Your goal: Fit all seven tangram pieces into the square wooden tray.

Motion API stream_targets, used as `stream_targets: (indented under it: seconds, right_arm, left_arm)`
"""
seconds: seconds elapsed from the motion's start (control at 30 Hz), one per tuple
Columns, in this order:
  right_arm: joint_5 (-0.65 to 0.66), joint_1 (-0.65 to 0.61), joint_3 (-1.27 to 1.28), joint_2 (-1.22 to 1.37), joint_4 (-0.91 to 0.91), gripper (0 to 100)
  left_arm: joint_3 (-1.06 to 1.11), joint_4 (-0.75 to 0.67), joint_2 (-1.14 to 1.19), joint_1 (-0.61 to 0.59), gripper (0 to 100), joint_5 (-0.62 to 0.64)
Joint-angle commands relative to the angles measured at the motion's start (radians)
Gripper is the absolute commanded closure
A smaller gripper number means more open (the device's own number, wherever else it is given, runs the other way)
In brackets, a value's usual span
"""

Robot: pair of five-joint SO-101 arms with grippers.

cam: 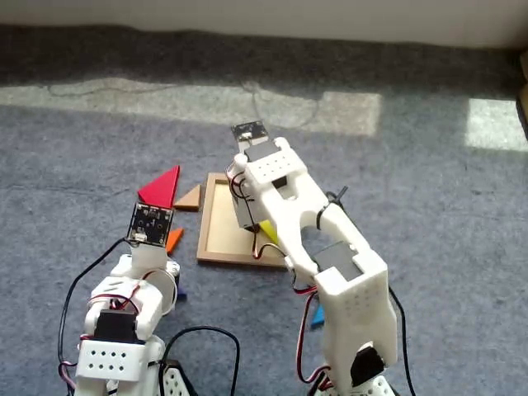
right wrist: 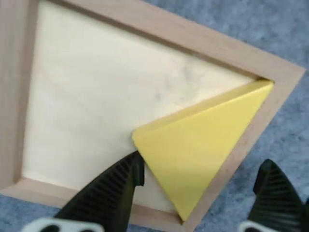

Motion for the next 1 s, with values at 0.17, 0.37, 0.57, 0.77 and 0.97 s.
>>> stream_targets:
  seconds: [0.17,0.37,0.57,0.77,0.97]
  right_arm:
    - [0.011,-0.013,-0.071,-0.188,0.130,65.6]
    - [0.014,0.002,0.016,-0.363,0.176,65.6]
    - [0.026,0.042,0.231,-0.559,0.168,65.6]
    - [0.152,0.070,0.481,-0.746,0.148,65.6]
    - [0.319,0.117,0.756,-0.828,0.015,65.6]
  left_arm:
    - [0.027,0.006,-0.008,-0.010,99,0.006]
    - [0.027,0.006,-0.008,-0.010,99,0.006]
    - [0.027,0.006,-0.008,-0.010,99,0.006]
    - [0.027,0.006,-0.008,-0.010,99,0.006]
    - [0.027,0.006,-0.008,-0.010,99,0.006]
